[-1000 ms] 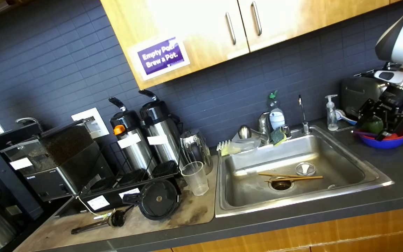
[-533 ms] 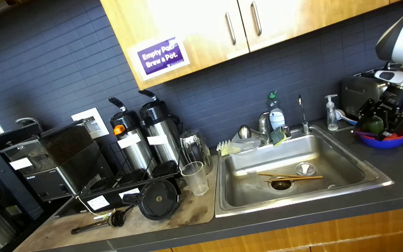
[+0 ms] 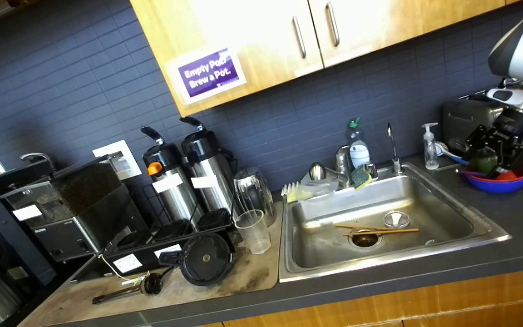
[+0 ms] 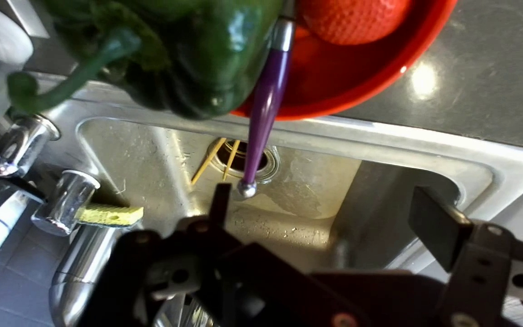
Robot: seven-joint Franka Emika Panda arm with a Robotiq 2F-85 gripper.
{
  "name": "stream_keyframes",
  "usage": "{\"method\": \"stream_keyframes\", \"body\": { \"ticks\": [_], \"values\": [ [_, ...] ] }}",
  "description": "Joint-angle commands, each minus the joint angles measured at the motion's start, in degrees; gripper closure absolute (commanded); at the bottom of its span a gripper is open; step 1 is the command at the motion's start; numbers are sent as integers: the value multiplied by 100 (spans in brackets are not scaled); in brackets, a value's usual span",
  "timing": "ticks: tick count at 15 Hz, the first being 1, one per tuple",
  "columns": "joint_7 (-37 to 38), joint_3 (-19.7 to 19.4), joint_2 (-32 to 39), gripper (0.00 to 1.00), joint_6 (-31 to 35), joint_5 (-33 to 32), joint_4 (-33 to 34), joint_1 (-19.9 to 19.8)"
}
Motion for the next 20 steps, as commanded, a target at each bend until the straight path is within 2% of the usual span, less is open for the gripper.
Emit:
{"method": "stream_keyframes", "body": {
  "ticks": [1,20],
  "values": [
    [-143,-13,43,0,32,2,130,18],
    [-243,57,464,0,75,-132,555,145]
  ]
}}
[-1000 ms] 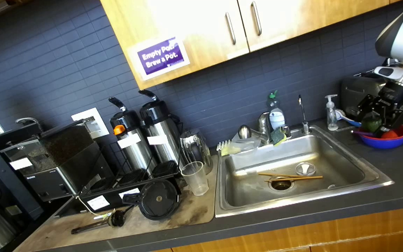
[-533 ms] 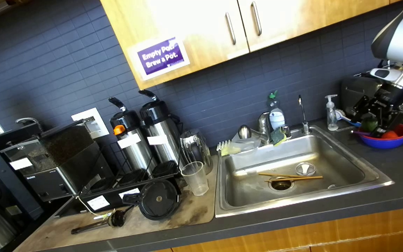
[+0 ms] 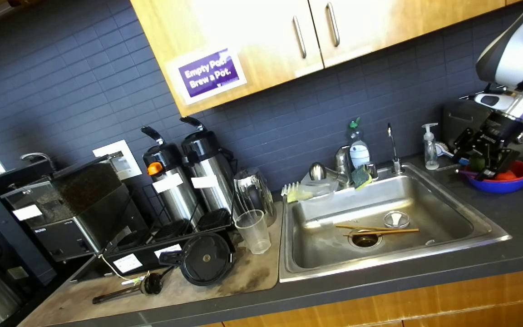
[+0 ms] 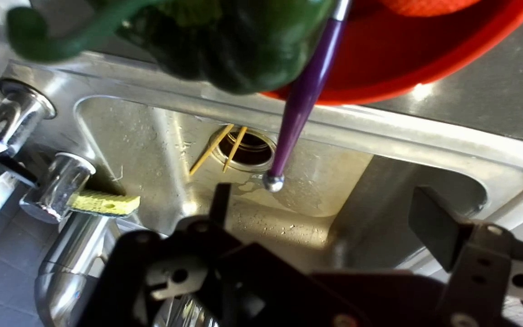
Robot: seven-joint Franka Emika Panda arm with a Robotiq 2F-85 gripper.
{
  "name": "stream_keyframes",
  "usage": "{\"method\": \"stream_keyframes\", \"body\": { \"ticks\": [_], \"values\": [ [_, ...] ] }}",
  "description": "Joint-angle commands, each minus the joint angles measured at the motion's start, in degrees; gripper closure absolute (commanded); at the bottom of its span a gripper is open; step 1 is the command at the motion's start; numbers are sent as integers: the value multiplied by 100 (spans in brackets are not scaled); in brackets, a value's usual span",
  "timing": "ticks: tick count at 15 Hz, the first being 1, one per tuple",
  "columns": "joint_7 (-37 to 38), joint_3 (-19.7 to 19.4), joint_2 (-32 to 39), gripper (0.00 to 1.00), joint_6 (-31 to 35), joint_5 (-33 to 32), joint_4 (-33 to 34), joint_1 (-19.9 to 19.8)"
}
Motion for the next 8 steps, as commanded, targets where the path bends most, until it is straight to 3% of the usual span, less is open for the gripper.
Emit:
{"method": "stream_keyframes", "body": {
  "ticks": [1,4,5,7,8],
  "values": [
    [-53,11,117,0,82,-99,155,44],
    [-54,9,164,0,91,-109,205,43],
    [-62,10,175,5,96,-104,213,38],
    [-60,8,189,29,95,-105,226,33],
    [-57,5,194,30,93,-112,234,33]
  ]
}}
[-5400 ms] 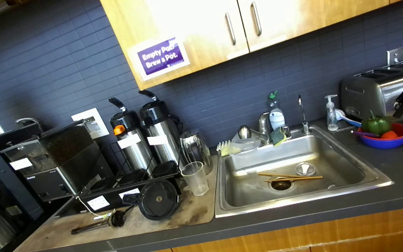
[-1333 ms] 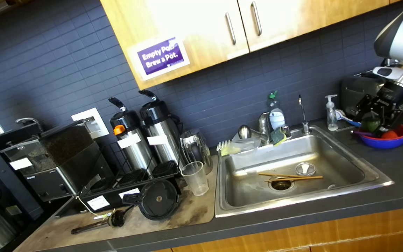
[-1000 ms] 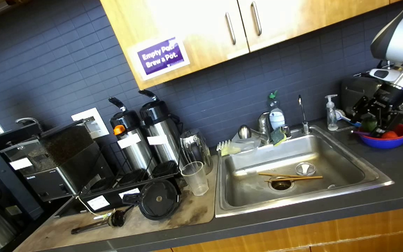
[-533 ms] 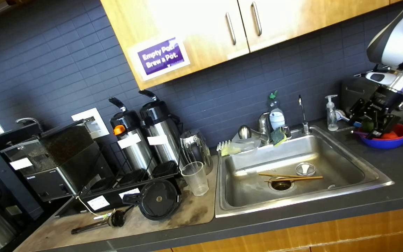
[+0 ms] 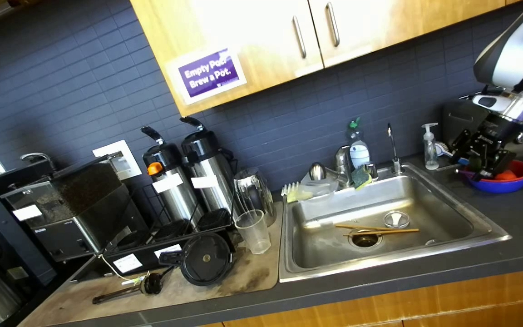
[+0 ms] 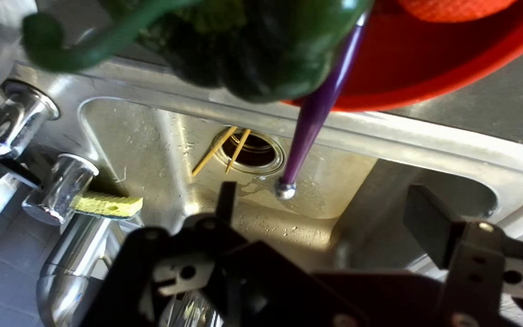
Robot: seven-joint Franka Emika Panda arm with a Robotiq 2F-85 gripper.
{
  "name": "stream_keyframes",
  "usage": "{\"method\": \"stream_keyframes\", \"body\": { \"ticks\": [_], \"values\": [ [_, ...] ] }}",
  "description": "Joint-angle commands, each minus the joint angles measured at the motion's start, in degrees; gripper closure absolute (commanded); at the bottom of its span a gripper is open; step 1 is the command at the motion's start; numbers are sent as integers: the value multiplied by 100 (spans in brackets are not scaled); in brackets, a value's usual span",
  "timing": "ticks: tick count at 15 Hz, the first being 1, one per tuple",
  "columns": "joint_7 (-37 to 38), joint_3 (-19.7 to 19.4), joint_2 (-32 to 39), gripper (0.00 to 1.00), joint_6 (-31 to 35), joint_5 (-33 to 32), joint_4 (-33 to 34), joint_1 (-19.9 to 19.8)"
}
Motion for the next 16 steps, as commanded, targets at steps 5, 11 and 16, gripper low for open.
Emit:
{"method": "stream_keyframes", "body": {
  "ticks": [5,11,16],
  "values": [
    [-25,5,100,68,83,-149,144,28],
    [-3,22,119,100,96,-295,210,17],
    [21,33,110,97,99,-362,241,13]
  ]
}}
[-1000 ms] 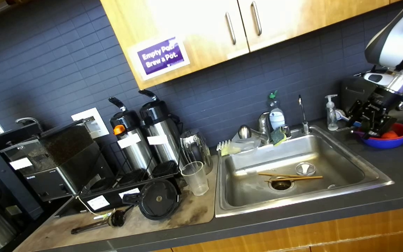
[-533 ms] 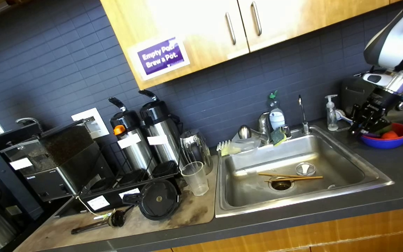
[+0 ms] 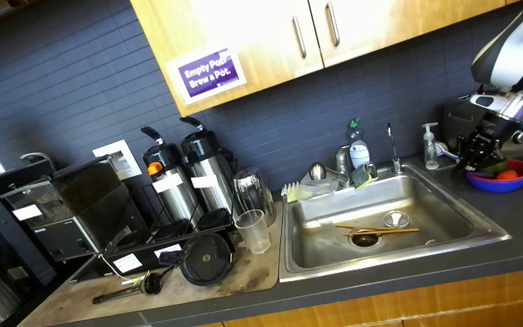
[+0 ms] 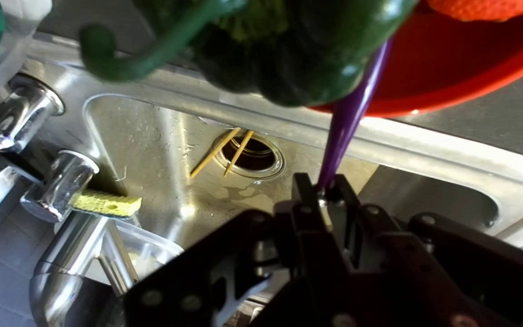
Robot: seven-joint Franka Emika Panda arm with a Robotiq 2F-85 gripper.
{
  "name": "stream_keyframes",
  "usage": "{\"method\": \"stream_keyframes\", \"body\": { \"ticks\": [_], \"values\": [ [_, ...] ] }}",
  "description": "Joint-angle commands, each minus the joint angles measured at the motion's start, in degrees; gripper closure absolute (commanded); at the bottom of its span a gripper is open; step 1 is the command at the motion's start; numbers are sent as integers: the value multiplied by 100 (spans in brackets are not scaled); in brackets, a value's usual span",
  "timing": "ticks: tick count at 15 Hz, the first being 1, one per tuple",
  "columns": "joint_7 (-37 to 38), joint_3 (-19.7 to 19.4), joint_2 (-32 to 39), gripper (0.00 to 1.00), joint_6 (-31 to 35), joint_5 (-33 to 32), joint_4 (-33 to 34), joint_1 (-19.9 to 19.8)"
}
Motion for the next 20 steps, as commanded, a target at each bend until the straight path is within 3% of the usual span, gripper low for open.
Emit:
{"method": "stream_keyframes", "body": {
  "ticks": [1,20],
  "values": [
    [17,38,30,97,96,-100,119,6],
    [-45,55,-219,97,203,56,281,-103]
  ]
}}
